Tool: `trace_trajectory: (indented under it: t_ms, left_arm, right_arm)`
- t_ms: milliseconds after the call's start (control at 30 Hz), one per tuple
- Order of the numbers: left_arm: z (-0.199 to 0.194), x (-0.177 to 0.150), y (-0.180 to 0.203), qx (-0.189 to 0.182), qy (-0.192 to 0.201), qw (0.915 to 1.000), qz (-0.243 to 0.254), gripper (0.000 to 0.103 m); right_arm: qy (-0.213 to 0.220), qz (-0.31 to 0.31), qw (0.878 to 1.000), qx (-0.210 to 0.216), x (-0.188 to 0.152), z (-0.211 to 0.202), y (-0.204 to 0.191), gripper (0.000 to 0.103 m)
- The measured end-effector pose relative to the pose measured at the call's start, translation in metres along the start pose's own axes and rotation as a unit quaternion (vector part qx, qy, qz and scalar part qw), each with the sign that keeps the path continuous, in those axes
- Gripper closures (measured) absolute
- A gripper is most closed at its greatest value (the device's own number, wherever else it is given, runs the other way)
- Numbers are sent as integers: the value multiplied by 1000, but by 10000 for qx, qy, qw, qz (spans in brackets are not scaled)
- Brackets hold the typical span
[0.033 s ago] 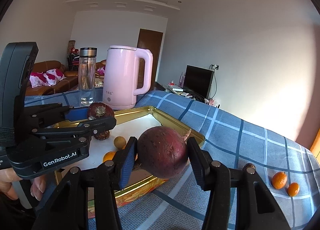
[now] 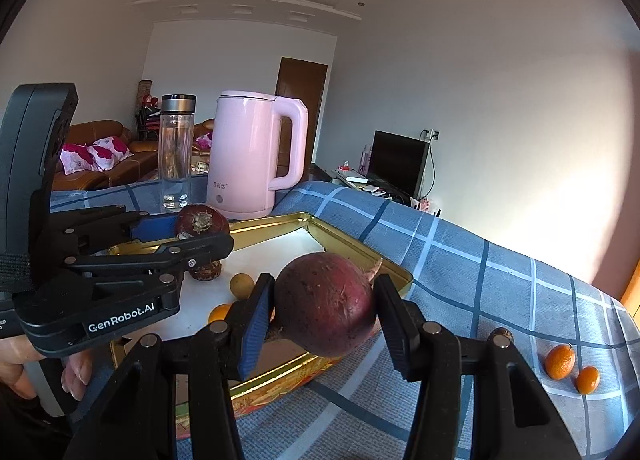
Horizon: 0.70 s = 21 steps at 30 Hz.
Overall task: Organize fruits
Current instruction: 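Bring the mangosteen in the left tool and red onion in the right tool over the tray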
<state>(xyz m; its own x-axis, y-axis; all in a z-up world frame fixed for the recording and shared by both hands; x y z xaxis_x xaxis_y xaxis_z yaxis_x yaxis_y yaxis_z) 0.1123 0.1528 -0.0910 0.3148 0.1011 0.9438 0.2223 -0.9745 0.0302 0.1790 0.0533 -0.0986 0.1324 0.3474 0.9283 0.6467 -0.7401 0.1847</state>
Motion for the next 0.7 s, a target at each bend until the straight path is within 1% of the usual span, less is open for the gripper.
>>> trace_trajectory:
  t_ms: [500,700]
  left_arm:
    - [6,-4,-41,280,-220,9992,-163,64]
    - [11,-13,-57,377,-486,9979,-199,64]
  right_arm:
    - [-63,-149,9994,314,3,14,-36,50]
    - [-197,-234,9984,473,-1,24,-52,50]
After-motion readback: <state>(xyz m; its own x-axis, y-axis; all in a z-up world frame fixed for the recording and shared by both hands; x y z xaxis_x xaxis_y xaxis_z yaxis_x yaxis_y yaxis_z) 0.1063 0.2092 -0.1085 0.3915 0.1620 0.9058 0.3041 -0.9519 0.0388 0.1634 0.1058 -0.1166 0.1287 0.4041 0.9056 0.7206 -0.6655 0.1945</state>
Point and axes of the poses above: each gripper's, at about its wrist camera, not at the fingertips, and z roughly the way its jaws point, y to its right, x to its top, the point moved 9 cm from there along z, roughly the way its jaws point, and after that the axes turned 3 degrees about y, right-handed, at the moved point
